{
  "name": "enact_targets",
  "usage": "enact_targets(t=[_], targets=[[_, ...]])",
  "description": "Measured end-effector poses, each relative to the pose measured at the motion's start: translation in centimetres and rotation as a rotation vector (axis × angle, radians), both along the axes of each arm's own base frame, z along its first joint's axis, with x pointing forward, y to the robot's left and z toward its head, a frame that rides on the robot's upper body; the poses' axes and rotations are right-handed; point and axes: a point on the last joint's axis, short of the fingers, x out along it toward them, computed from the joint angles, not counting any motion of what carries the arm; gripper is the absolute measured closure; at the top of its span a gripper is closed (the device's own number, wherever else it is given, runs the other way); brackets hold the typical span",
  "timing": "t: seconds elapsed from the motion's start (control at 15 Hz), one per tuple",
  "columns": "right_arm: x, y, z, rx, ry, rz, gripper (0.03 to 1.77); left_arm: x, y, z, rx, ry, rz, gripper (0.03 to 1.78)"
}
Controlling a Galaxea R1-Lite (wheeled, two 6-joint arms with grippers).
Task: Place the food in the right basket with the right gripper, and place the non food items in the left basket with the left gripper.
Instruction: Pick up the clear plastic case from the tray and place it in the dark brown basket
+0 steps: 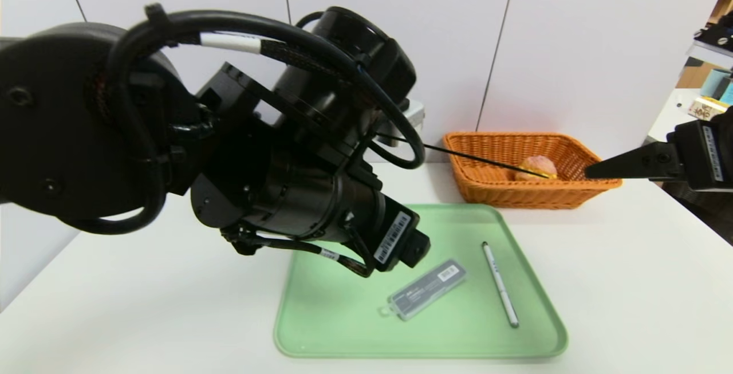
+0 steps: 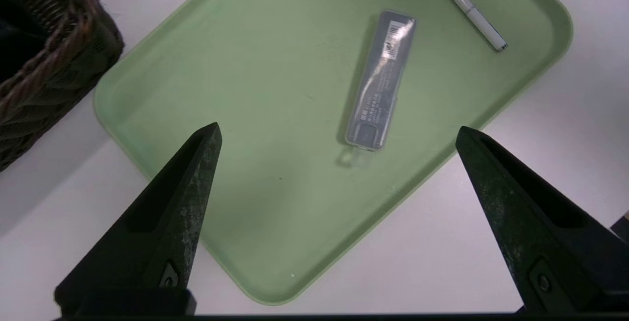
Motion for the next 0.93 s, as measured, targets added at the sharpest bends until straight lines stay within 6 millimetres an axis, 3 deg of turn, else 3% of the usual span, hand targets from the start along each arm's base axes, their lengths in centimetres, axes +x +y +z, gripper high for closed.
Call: enact_targets(t=[0.27, 0.67, 0.93], targets=[[-1.7, -0.2, 0.0, 0.020, -0.011, 0.022, 0.11, 0.3, -2.0, -1.0, -0.054, 0.034, -0.146, 0.12], [-2.5, -0.5, 0.0, 0.021, -0.022, 0.020, 0.11, 2.1, -4.7, -4.6, 0.062, -0.029, -0.278, 0.12], [-2.6, -0.6, -0.5, 0.015, -0.006, 0.011, 0.11, 3.1, -6.0, -7.1, 0.133, -0.012, -0.274, 0.12]])
